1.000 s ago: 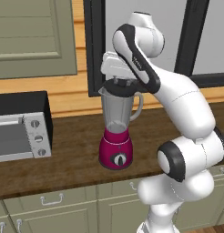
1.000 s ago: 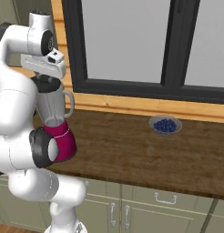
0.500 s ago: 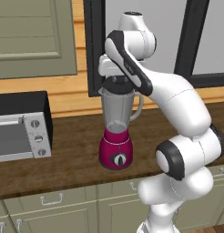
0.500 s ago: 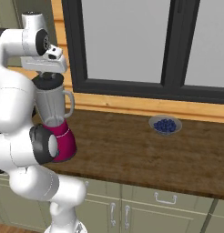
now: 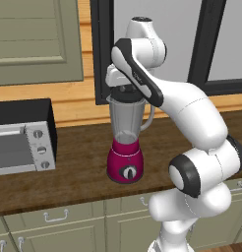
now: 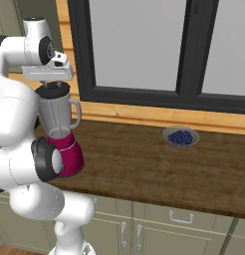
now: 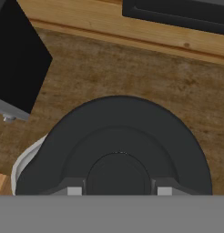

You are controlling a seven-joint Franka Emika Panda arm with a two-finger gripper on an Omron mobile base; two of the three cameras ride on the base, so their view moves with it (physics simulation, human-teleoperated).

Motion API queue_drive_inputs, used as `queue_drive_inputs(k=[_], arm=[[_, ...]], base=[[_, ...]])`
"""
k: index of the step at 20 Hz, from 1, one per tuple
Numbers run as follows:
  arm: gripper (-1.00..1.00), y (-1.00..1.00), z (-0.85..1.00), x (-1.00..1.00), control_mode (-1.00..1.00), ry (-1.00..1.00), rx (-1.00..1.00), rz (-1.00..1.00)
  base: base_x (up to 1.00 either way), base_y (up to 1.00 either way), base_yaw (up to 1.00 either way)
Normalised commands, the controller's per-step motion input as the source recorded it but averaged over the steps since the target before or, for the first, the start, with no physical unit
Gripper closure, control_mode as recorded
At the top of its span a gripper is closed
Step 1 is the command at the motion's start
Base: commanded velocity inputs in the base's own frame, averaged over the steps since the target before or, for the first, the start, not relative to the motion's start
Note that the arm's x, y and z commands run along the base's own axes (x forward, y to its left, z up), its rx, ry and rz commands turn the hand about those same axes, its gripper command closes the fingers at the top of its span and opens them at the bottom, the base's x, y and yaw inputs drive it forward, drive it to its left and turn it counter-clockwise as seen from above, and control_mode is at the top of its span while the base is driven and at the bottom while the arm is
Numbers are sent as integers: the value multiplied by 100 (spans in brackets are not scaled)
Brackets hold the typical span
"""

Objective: Close the lid blender by securely placing the lid on top.

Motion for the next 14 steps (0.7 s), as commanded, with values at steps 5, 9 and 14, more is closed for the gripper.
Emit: queue_drive_inputs(k=[5, 9, 14], arm=[[100, 4, -16, -6, -100, 0, 2, 1], [100, 9, -21, -18, -100, 0, 2, 0], [100, 11, -22, -29, -100, 3, 2, 0]], base=[[0, 0, 0], [0, 0, 0], [0, 0, 0]])
